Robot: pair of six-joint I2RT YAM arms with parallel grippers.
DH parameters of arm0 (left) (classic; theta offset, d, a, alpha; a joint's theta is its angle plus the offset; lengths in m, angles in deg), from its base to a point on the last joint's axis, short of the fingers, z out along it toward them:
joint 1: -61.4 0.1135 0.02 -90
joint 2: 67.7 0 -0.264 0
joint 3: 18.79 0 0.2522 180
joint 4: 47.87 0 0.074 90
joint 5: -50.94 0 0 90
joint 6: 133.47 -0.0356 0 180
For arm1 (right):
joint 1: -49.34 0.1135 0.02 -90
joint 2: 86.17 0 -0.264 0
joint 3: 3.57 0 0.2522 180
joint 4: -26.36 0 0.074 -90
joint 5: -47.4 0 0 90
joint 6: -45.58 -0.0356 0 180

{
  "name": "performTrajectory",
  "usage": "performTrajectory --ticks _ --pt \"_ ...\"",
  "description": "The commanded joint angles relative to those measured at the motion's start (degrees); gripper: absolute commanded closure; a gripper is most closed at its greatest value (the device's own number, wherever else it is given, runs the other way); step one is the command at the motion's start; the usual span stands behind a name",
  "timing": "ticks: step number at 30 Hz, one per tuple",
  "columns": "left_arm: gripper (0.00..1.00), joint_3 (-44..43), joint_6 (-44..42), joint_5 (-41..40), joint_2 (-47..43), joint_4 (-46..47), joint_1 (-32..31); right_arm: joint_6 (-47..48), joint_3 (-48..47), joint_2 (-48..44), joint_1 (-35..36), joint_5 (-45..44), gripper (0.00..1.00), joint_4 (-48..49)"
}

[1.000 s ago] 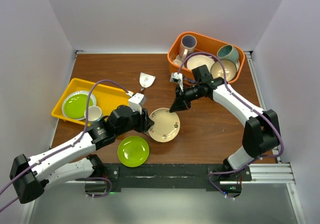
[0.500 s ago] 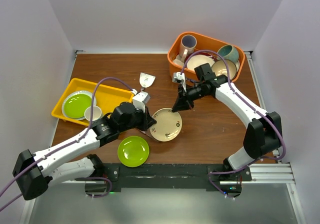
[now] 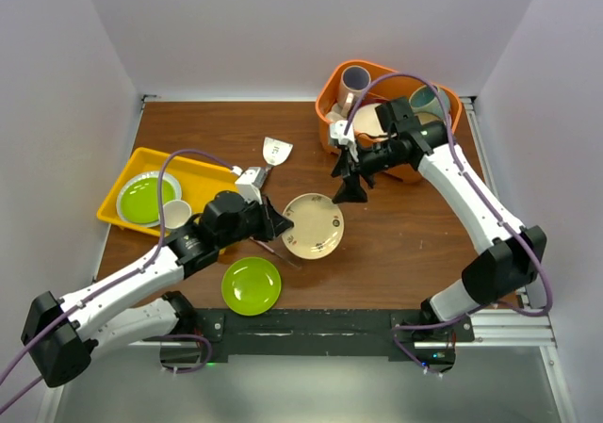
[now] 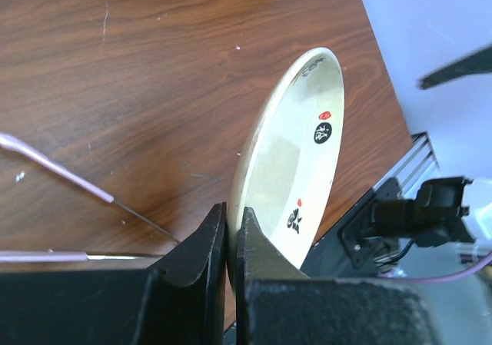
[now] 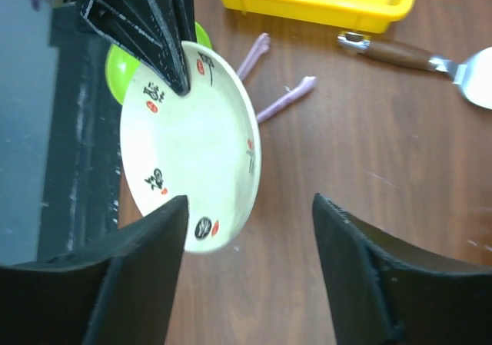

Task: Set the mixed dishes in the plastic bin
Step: Pick up the plate at the center of the board.

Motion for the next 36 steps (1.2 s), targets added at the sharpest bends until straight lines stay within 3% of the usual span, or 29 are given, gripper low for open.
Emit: performTrajectory --ticks 1,6,11,18,29,33,36 --pt "1.0 0.7 8.0 2.1 -0.3 5.0 2.0 7.6 -4.2 -5.5 0.0 -4.4 0.21 -4.7" --pt "1.0 0.5 15.4 4.0 1.1 5.6 5.0 20.1 -2.6 -9.2 0.1 -3.0 0.11 -9.3" --pt "1.0 0.1 22.4 7.2 3.7 6.0 7.9 30.7 4.9 -13.5 3.7 -4.6 0.05 -10.5" --pt "1.0 1.2 32.4 12.9 7.9 12.9 9.5 25.7 12.9 -17.0 15.0 -15.6 0.09 -1.0" --pt "1.0 4.4 42.6 16.9 8.4 18.8 10.8 20.1 18.1 -16.9 24.9 -34.4 0.42 10.3" --pt "1.0 4.8 43.3 17.2 8.4 19.4 11.2 19.6 18.1 -17.3 25.5 -35.5 0.6 10.7" --pt "1.0 4.9 43.5 17.4 8.2 19.6 11.5 19.4 17.9 -17.5 25.6 -35.6 0.8 10.4"
